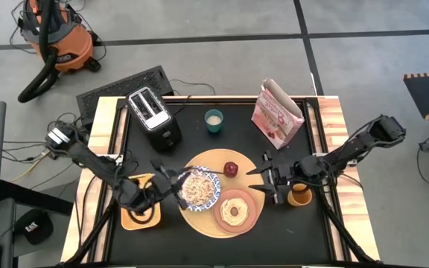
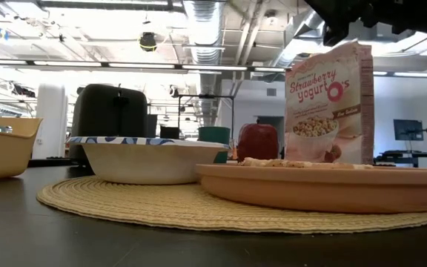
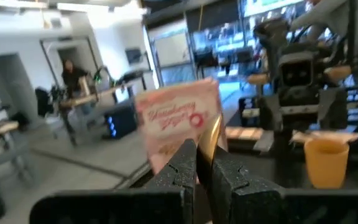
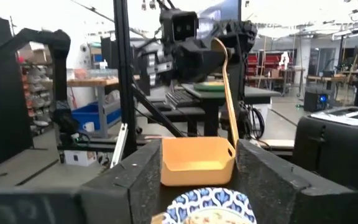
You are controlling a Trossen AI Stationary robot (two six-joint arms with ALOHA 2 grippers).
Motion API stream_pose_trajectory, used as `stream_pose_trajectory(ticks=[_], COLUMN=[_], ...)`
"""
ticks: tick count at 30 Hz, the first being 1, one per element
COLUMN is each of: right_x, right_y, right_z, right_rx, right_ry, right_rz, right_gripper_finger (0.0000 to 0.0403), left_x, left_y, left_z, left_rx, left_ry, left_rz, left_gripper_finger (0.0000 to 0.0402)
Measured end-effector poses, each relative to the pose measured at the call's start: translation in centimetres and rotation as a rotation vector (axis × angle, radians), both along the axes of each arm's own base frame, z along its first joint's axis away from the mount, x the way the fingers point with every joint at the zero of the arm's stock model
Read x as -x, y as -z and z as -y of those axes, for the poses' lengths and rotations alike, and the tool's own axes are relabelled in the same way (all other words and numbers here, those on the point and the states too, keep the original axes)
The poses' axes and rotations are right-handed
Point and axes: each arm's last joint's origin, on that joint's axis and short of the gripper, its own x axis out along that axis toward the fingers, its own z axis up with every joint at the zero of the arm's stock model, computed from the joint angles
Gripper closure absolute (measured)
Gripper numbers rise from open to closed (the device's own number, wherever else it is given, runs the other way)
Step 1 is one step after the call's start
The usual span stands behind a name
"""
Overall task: Arrange a breakfast setting
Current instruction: Put the spoon on the table to the left of the bowl
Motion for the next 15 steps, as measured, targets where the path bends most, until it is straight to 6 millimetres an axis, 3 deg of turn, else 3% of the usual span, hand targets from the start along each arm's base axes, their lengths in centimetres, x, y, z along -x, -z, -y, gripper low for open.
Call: stream_pose_trajectory(ticks=[4, 8, 11, 15], right_x=[0.0, -0.2, -0.3, -0.5], right_y=[0.1, 0.4, 0.6, 0.9], right_z=[0.2, 0.2, 0.4, 0.8], right_rx=[0.008, 0.013, 0.018, 0.013], right_ry=[0.008, 0.013, 0.022, 0.038], right_rz=[-0.020, -0.033, -0.050, -0.083], right_gripper_finger=[0.0163, 0.0166, 0.0168, 0.0169], left_x=[2.1, 3.5, 3.9, 4.8], left_y=[-1.0, -1.1, -0.4, 1.2], left_z=[-0.6, -2.3, -4.2, -6.4], left_rx=[0.078, 0.261, 0.468, 0.742], left_ry=[0.033, 0.283, 0.405, 0.414], left_rz=[-0.035, -0.088, -0.189, -0.387], left_gripper_finger=[0.0401, 0.0402, 0.0401, 0.0402])
